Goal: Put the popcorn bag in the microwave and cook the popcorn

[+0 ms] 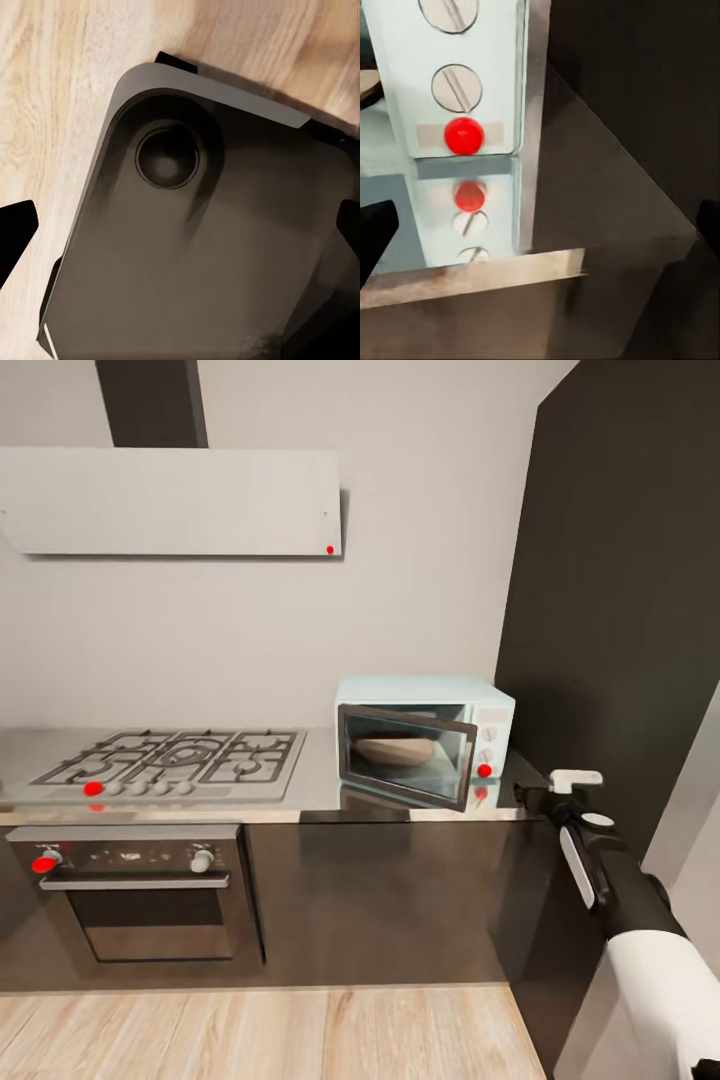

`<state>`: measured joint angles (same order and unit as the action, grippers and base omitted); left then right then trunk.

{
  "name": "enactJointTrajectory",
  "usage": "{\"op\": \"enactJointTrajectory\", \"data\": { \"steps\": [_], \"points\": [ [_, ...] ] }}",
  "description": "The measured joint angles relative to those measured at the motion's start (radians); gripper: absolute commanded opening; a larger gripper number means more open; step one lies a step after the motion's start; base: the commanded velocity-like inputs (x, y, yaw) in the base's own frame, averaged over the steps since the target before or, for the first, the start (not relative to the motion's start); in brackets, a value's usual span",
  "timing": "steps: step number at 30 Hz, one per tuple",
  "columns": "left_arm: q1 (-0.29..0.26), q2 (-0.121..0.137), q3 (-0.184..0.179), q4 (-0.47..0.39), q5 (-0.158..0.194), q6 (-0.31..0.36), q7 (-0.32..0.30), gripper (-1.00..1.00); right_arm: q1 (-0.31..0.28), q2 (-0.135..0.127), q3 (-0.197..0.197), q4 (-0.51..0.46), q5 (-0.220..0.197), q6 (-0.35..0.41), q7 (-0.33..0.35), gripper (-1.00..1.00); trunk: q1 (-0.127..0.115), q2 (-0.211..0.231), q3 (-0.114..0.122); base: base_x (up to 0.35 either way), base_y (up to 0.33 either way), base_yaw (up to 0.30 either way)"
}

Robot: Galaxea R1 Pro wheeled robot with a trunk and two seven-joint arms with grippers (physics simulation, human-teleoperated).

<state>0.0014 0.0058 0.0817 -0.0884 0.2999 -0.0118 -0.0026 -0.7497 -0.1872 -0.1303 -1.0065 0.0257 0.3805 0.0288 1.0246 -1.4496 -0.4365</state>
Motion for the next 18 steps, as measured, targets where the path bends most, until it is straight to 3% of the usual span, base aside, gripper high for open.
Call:
{"op": "enactJointTrajectory", "data": {
  "steps": [13, 18],
  "points": [
    [0.000, 0.001, 0.000, 0.001, 0.000, 0.000, -0.003, 1.00, 0.000, 0.009, 0.010, -0.015, -0.011, -0.006, 0.004, 1.00, 0.000, 0.000, 0.000, 0.318, 0.000, 0.000],
    [0.000, 0.001, 0.000, 0.001, 0.000, 0.000, -0.003, 1.00, 0.000, 0.009, 0.024, -0.015, -0.011, 0.000, 0.076, 1.00, 0.000, 0.000, 0.000, 0.171, 0.000, 0.000]
  ]
}}
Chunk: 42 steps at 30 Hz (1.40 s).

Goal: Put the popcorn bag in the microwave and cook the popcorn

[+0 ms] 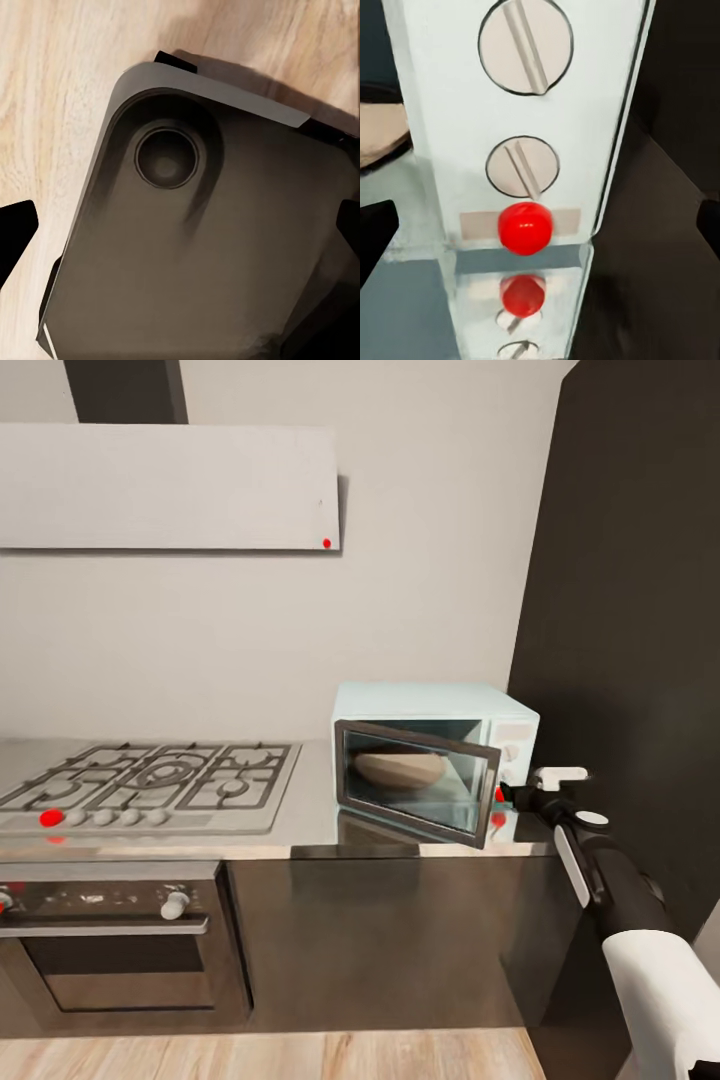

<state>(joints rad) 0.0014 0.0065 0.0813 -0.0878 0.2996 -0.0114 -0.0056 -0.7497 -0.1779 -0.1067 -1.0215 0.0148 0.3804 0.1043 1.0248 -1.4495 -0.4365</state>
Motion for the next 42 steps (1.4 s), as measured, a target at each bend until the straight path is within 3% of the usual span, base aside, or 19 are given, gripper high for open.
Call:
{"op": "enactJointTrajectory", "data": {
  "steps": [4, 8, 12, 17, 30, 32, 33, 35, 42],
  "points": [
    [0.000, 0.000, 0.000, 0.000, 0.000, 0.000, 0.000, 1.00, 0.000, -0.001, 0.001, 0.000, -0.001, 0.004, 0.154, 1.00, 0.000, 0.000, 0.000, 0.013, 0.000, 0.000],
    [0.000, -0.001, 0.000, 0.000, 0.000, 0.000, 0.000, 1.00, 0.000, -0.004, 0.002, 0.004, 0.006, 0.011, 0.427, 1.00, 0.000, 0.000, 0.000, 0.001, 0.000, 0.000],
    [0.000, -0.001, -0.001, 0.000, 0.000, 0.000, 0.000, 1.00, 0.000, -0.006, 0.001, 0.012, 0.014, 0.011, 0.545, 1.00, 0.000, 0.000, 0.000, 0.000, 0.029, 0.000],
    [0.000, -0.001, 0.001, 0.000, 0.000, 0.000, 0.000, 1.00, 0.000, -0.004, 0.002, 0.023, 0.047, 0.011, 0.566, 1.00, 0.000, 0.000, 0.000, -0.017, 0.264, 0.000],
    [0.000, -0.003, 0.003, 0.000, 0.000, -0.001, 0.000, 1.00, 0.000, -0.007, 0.001, 0.020, 0.051, 0.011, 0.568, 1.00, 0.000, 0.000, 0.000, -0.139, 0.323, 0.000],
    [0.000, -0.003, 0.003, 0.000, 0.000, -0.001, 0.000, 1.00, 0.000, -0.015, 0.000, 0.018, 0.051, 0.012, 0.592, 1.00, 0.001, 0.000, 0.000, -0.229, 0.284, 0.000],
    [0.000, -0.003, 0.003, 0.000, 0.000, -0.001, 0.001, 1.00, 0.000, -0.019, -0.002, 0.019, 0.051, 0.012, 0.656, 1.00, 0.001, 0.000, 0.000, -0.248, 0.260, 0.000],
    [0.000, -0.003, 0.003, 0.000, 0.000, -0.001, 0.001, 1.00, 0.000, -0.021, -0.003, 0.022, 0.051, 0.011, 0.709, 1.00, 0.001, 0.000, 0.000, -0.259, 0.243, 0.000],
    [0.000, -0.002, 0.004, 0.000, 0.002, -0.002, 0.003, 1.00, 0.000, -0.022, -0.004, 0.024, 0.052, 0.010, 0.736, 1.00, 0.001, 0.000, 0.000, -0.246, 0.213, 0.000]
  ]
}}
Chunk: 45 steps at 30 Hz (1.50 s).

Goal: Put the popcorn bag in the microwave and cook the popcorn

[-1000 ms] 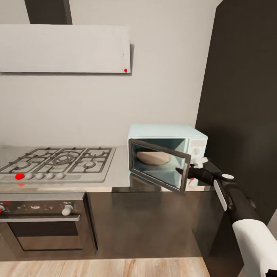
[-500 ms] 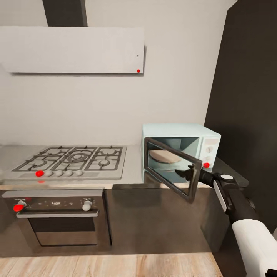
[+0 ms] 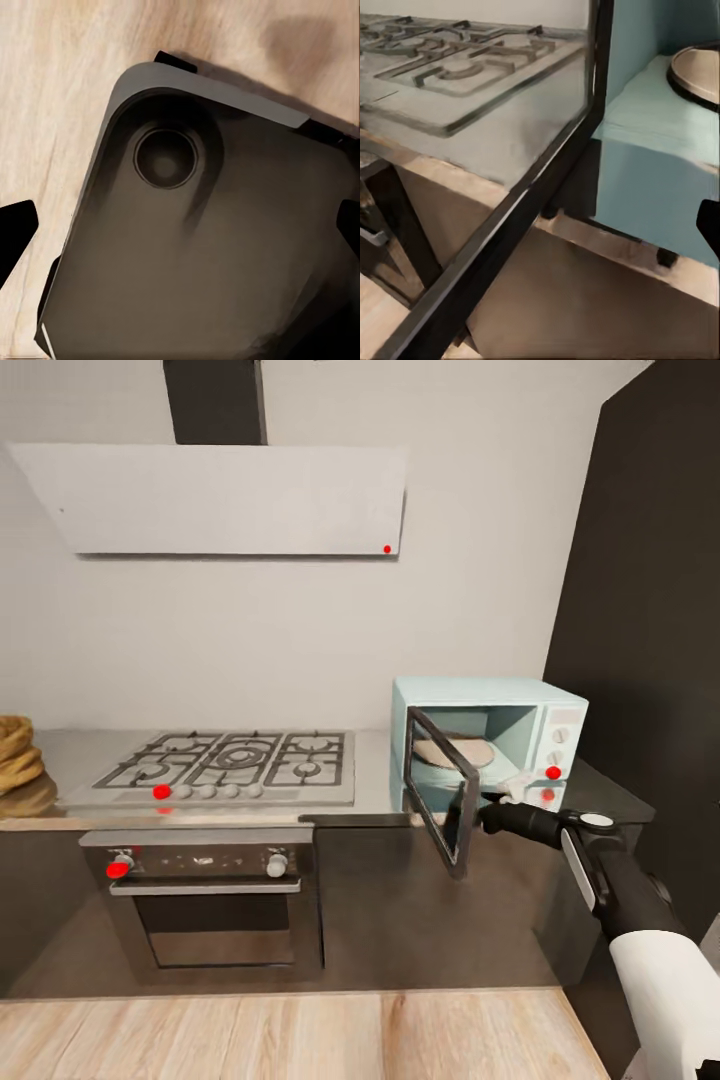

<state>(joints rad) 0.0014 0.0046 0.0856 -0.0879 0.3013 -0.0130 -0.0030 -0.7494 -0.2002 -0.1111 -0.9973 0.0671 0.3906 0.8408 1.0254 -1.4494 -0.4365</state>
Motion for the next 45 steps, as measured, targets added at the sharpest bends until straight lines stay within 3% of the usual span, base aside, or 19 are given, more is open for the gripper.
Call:
{"op": "enactJointTrajectory", "data": {
  "steps": [20, 22, 26, 27, 29, 33, 35, 37, 38, 39, 40, 43, 45],
  "points": [
    [0.000, -0.001, -0.002, 0.000, -0.001, 0.000, 0.000, 1.00, -0.001, -0.004, -0.007, 0.003, 0.010, -0.006, -0.026, 1.00, 0.000, 0.000, 0.000, -0.113, 0.077, 0.000],
    [0.000, -0.001, -0.002, 0.000, -0.001, 0.000, 0.000, 1.00, 0.000, -0.026, -0.045, 0.020, -0.002, 0.003, -0.023, 1.00, 0.000, 0.000, 0.000, -0.069, 0.008, 0.000],
    [0.000, 0.000, -0.003, 0.000, -0.001, 0.001, 0.000, 1.00, 0.000, -0.100, -0.145, 0.065, 0.000, 0.003, -0.045, 1.00, 0.000, 0.000, 0.000, -0.016, 0.002, 0.000],
    [0.000, 0.000, -0.003, 0.000, -0.001, 0.001, 0.000, 1.00, 0.000, -0.134, -0.157, 0.109, 0.009, 0.003, -0.050, 1.00, 0.000, 0.000, 0.000, -0.003, 0.000, 0.000],
    [0.000, 0.000, -0.003, 0.000, -0.001, 0.001, 0.000, 1.00, 0.000, -0.168, -0.164, 0.206, 0.017, 0.002, -0.076, 1.00, 0.000, 0.000, 0.000, -0.001, 0.000, 0.000],
    [0.000, 0.000, -0.002, 0.000, -0.001, 0.002, 0.000, 1.00, 0.000, -0.174, -0.162, 0.343, 0.020, -0.005, -0.139, 1.00, 0.000, 0.000, 0.000, 0.000, 0.000, 0.000],
    [0.000, 0.000, -0.003, 0.000, -0.001, 0.001, 0.000, 1.00, 0.000, -0.171, -0.161, 0.404, 0.020, -0.006, -0.147, 1.00, 0.000, 0.000, 0.000, 0.000, 0.000, 0.000],
    [0.000, 0.000, -0.003, 0.000, 0.000, 0.000, 0.000, 1.00, 0.001, -0.167, -0.156, 0.542, 0.022, -0.009, -0.167, 1.00, 0.000, 0.000, 0.000, 0.000, 0.000, 0.000],
    [0.000, 0.000, -0.002, 0.000, -0.001, 0.000, 0.000, 1.00, 0.000, -0.134, -0.155, 0.625, 0.080, -0.009, -0.303, 1.00, 0.000, 0.000, 0.000, 0.000, 0.000, 0.081],
    [0.000, 0.000, -0.001, 0.000, -0.001, 0.000, 0.000, 1.00, 0.000, -0.112, -0.153, 0.807, 0.124, -0.023, -0.352, 1.00, 0.000, 0.000, 0.000, 0.000, 0.000, 0.227],
    [0.000, 0.000, -0.001, 0.000, -0.001, 0.000, 0.000, 1.00, 0.002, -0.073, -0.152, 0.917, 0.155, -0.066, -0.408, 1.00, 0.000, 0.000, 0.000, 0.000, 0.000, 0.263],
    [0.000, 0.000, -0.001, 0.000, 0.000, 0.000, 0.000, 1.00, 0.016, -0.009, -0.154, 0.999, 0.167, -0.124, -0.525, 1.00, 0.000, 0.000, 0.000, 0.000, 0.000, 0.285],
    [0.000, 0.001, -0.001, 0.000, 0.000, 0.001, 0.001, 1.00, 0.078, 0.031, -0.154, 1.020, 0.168, -0.171, -0.617, 1.00, 0.000, 0.000, 0.000, 0.000, 0.000, 0.297]
  ]
}}
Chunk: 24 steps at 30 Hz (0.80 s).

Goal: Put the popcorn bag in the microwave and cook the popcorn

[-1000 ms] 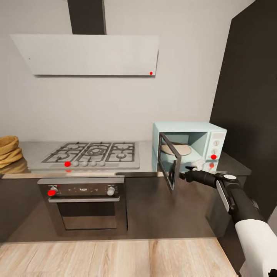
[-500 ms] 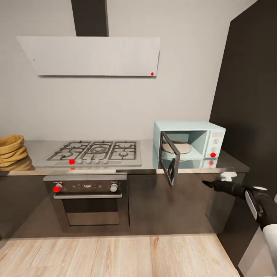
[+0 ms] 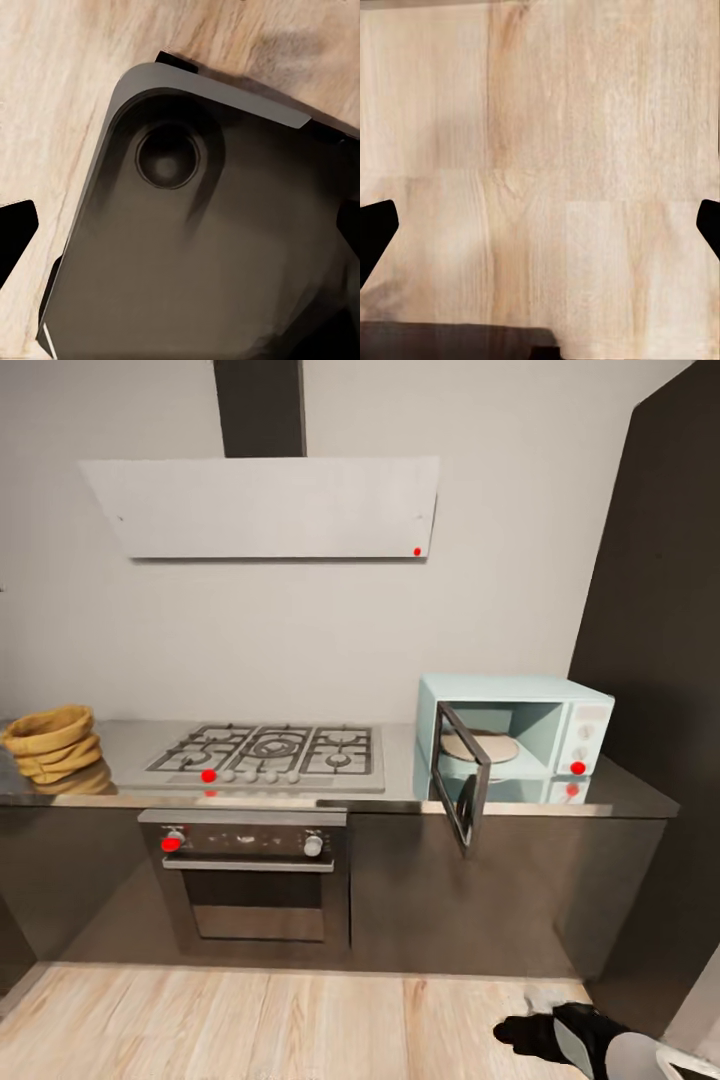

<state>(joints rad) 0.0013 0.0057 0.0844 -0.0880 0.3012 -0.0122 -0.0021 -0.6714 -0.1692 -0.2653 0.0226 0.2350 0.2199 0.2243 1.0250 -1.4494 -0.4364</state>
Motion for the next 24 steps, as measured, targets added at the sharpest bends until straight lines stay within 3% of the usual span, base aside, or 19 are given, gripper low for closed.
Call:
{"op": "enactJointTrajectory", "data": {
  "steps": [2, 5, 8, 10, 15, 24],
  "points": [
    [0.000, 0.001, 0.001, 0.001, 0.001, 0.001, 0.002, 1.00, 0.086, 0.019, 0.000, 0.007, 0.001, -0.040, -0.065, 1.00, 0.000, 0.000, 0.000, 0.000, 0.000, 0.299],
    [0.000, 0.003, 0.001, 0.001, 0.019, 0.001, 0.004, 1.00, 0.138, 0.028, -0.001, 0.009, 0.001, -0.065, -0.095, 1.00, 0.000, 0.000, 0.000, 0.000, 0.000, 0.300],
    [0.000, 0.005, -0.001, 0.002, 0.086, 0.001, 0.005, 1.00, 0.147, 0.045, -0.001, 0.009, 0.005, -0.068, -0.100, 1.00, 0.000, 0.000, 0.000, 0.000, 0.000, 0.300],
    [0.000, 0.005, -0.003, 0.003, 0.117, 0.001, 0.005, 1.00, 0.149, 0.083, 0.000, 0.008, 0.010, -0.068, -0.097, 1.00, 0.000, 0.000, 0.000, 0.000, 0.000, 0.300],
    [0.000, 0.004, -0.005, 0.003, 0.127, 0.001, 0.004, 1.00, 0.149, 0.116, -0.001, 0.007, 0.013, -0.068, -0.125, 1.00, 0.000, 0.000, 0.000, 0.000, 0.000, 0.300],
    [0.000, 0.005, -0.003, 0.003, 0.129, 0.000, 0.004, 1.00, 0.149, 0.115, 0.004, 0.007, 0.013, -0.080, -0.136, 1.00, 0.000, 0.000, 0.000, 0.000, 0.000, 0.300]
  ]
}}
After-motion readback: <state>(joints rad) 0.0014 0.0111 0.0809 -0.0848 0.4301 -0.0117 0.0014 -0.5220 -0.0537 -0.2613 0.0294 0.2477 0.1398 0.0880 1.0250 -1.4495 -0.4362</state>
